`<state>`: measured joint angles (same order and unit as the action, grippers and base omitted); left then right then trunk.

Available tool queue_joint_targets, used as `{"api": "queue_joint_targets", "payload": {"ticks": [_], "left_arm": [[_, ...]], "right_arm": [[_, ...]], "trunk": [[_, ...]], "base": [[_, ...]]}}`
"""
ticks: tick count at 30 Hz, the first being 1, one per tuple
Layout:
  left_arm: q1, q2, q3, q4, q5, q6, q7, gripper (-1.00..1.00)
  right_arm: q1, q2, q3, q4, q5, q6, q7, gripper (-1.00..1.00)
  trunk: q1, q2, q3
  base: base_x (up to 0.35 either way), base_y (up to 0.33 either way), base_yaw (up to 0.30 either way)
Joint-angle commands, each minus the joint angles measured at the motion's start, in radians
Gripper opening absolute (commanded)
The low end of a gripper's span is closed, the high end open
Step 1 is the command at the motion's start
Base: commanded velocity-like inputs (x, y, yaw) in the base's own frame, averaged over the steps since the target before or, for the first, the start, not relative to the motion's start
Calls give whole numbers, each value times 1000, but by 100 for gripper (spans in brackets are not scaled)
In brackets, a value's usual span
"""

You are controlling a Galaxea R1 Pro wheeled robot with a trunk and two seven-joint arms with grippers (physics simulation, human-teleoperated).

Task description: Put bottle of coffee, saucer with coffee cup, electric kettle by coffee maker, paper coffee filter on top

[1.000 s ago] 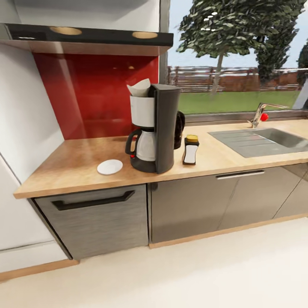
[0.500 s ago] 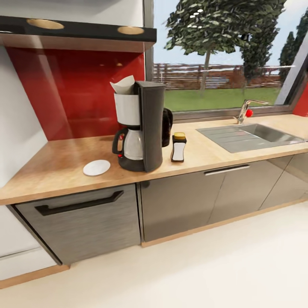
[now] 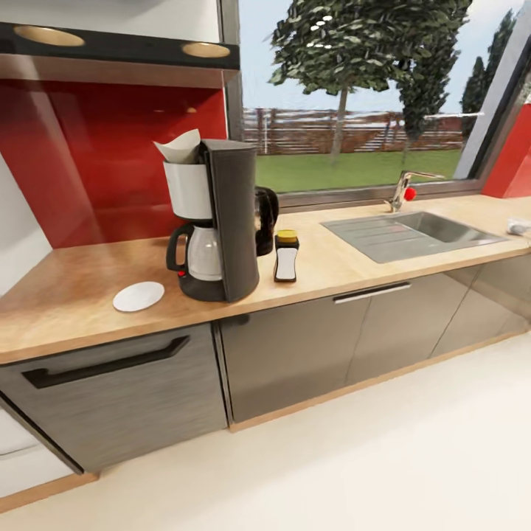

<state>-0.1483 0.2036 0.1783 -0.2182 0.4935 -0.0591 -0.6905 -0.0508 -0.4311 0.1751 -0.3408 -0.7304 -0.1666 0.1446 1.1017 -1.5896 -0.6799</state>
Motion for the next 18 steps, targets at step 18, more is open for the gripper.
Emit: {"api": "queue_joint_targets", "payload": {"ticks": [18], "left_arm": [[-1,-6,-6,-1,-3,-6,8,100]], "right_arm": [[2,0,4,11,-10,-5,5,100]], "trunk": [[0,0,-1]], "base": [[74,-78,-180]]}}
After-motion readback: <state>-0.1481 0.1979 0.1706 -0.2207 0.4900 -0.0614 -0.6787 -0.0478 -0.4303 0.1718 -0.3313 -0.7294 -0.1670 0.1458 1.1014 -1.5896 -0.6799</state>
